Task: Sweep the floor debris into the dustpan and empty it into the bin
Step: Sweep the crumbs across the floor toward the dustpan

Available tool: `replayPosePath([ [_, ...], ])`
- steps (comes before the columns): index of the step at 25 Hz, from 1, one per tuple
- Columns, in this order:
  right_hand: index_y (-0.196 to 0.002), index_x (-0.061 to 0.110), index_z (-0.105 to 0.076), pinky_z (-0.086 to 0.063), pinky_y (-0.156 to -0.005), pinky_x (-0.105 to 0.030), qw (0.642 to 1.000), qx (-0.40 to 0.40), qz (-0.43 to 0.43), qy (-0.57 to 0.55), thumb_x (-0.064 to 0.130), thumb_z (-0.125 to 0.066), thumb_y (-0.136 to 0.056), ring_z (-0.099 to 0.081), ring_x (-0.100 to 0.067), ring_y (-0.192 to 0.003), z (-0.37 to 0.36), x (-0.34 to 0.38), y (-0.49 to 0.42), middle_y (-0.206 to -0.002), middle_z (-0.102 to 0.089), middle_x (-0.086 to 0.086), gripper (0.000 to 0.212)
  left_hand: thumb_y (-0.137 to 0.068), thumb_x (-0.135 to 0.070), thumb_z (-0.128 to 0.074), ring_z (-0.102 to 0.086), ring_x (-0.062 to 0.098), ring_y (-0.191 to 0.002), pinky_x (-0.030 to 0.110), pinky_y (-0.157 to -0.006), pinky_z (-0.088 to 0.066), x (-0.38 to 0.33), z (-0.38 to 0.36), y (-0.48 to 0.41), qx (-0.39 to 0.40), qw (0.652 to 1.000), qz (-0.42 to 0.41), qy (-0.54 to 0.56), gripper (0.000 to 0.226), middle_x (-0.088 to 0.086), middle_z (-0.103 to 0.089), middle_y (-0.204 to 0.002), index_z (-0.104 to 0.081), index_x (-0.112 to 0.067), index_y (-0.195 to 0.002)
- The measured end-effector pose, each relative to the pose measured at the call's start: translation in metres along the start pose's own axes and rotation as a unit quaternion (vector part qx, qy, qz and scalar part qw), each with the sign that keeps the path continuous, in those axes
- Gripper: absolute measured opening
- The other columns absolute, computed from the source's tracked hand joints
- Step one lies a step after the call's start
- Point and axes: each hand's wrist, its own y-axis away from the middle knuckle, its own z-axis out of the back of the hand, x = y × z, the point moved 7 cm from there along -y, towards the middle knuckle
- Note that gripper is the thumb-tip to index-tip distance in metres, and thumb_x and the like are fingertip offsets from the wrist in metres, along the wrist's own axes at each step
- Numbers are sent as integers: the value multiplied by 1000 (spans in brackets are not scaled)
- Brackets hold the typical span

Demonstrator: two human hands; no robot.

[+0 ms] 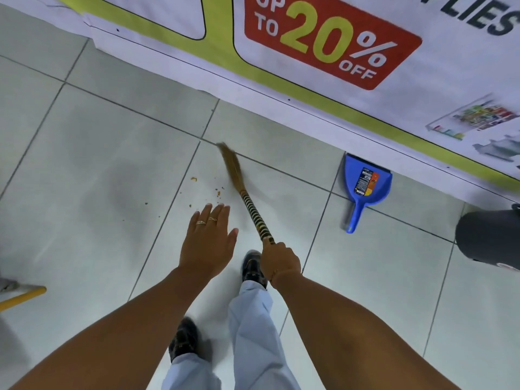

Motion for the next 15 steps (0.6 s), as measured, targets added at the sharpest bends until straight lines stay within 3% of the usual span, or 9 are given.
replayPosePath([
  [7, -148, 18, -28, -49, -87, -40, 996, 14, 29, 86, 18, -30, -101, -59, -34, -111, -59, 5, 58, -127, -51, -16, 48, -96, -31, -40, -24, 29, -143, 43, -117, -17, 39, 1, 43, 5, 1000, 10, 11, 52, 12, -39, -149, -32, -6, -141],
  [11, -150, 27, -19, -47, -89, -42, 999, -40, -11, -29, 18, -26, -100, -57, -36, -111, -90, 31, 108, -130, -49, -17, 52, -97, -31, -37, -22, 29, -143, 42, -118, -14, 65, 5, 88, 16, 999, -30, 7, 52, 12, -36, -150, -30, -6, -142],
  [13, -147, 24, -25, -45, -88, -40, 988, -71, -75, -112, 19, -28, -99, -55, -37, -113, -109, 38, 123, -131, -50, -18, 49, -97, -30, -37, -22, 29, -143, 42, -118, -14, 83, 7, 114, 18, 998, -58, -6, 52, 12, -36, -150, -30, -6, -142],
  [15, -140, 16, -39, -45, -90, -39, 951, -69, -173, -246, 22, -28, -98, -55, -36, -115, -137, 37, 132, -130, -54, -17, 43, -97, -29, -38, -26, 31, -142, 44, -117, -17, 109, 9, 141, 21, 996, -80, -25, 51, 14, -40, -148, -33, -5, -141],
])
